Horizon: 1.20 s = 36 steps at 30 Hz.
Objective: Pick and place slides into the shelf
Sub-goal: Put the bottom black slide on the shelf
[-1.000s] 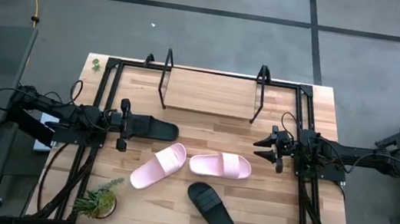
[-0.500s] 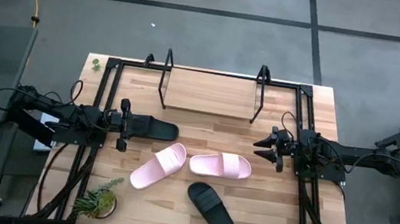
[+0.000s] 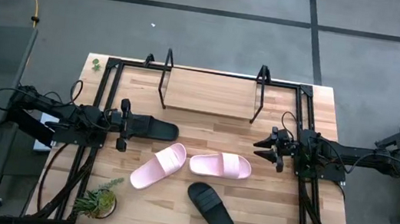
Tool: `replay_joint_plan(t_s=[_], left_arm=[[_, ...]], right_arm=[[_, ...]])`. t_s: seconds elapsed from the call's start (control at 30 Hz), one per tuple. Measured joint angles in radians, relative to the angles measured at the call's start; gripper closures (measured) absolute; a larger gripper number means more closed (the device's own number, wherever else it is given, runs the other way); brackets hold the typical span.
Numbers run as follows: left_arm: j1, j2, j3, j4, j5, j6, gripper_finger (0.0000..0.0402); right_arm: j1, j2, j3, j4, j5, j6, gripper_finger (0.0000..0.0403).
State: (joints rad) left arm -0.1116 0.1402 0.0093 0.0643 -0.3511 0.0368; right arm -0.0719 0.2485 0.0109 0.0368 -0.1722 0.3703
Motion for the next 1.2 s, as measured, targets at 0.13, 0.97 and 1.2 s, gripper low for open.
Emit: replay_joint_plan(t_s=[0.13, 0.97, 1.2], left_arm=[[0.0, 0.0, 0.0, 0.0, 0.0, -0.043, 0.0259], [0.0, 0.0, 0.0, 0.006, -0.02, -0.231, 0.0259], [0.0, 0.0, 0.0, 0.112, -0.019, -0.253, 0.0259]], right_arm=[[0.0, 0.0, 0.0, 0.0, 0.0, -0.023, 0.0238], [0.0, 0.0, 0.0, 0.073, 0.095, -0.031, 0.0238], [0.0, -0.001, 0.0, 0.17, 0.116, -0.034, 0.0238]])
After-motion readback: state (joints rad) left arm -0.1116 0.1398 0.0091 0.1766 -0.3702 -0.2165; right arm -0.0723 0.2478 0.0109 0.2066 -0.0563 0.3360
